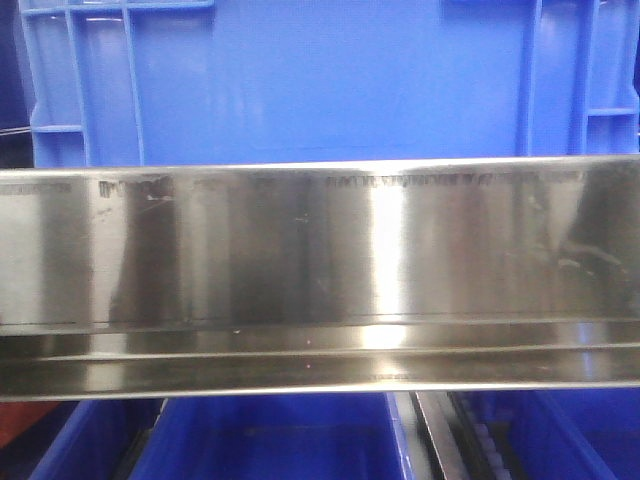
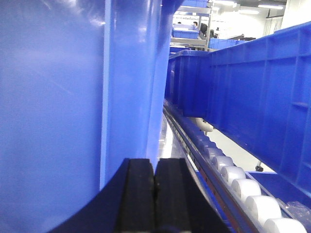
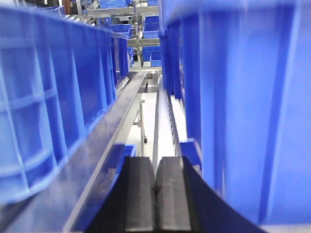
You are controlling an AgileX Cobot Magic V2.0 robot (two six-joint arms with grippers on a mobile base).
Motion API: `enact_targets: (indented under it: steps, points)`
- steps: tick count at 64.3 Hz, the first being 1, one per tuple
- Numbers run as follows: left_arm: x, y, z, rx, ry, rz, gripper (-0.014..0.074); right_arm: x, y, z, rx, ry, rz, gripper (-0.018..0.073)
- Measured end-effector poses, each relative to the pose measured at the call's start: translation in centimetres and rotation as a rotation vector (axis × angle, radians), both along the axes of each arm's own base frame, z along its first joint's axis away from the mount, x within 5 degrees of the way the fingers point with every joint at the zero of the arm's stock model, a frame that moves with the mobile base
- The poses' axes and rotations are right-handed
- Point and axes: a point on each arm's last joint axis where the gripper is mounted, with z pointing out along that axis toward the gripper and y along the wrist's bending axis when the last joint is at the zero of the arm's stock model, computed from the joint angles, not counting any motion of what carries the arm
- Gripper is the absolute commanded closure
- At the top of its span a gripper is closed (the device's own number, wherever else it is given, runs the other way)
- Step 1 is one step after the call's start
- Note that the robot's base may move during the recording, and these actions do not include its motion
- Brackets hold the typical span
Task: Place valve from conveyor to right shelf box
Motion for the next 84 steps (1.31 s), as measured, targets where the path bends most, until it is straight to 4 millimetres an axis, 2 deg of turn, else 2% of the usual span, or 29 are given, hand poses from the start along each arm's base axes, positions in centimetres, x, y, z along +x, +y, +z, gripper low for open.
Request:
enact_targets:
  steps: [11, 84]
  points:
    - [0.0, 0.0, 0.0, 0.000, 0.000, 0.000, 0.0708, 0.4, -0.1, -2.6, 0.026, 0.004, -0.016, 0.0722]
    - [0.0, 0.0, -0.1, 0.000, 0.002, 0.000, 0.0708, 0.5, -0.2, -2.6, -0.009, -0.038, -0.027, 0.0722]
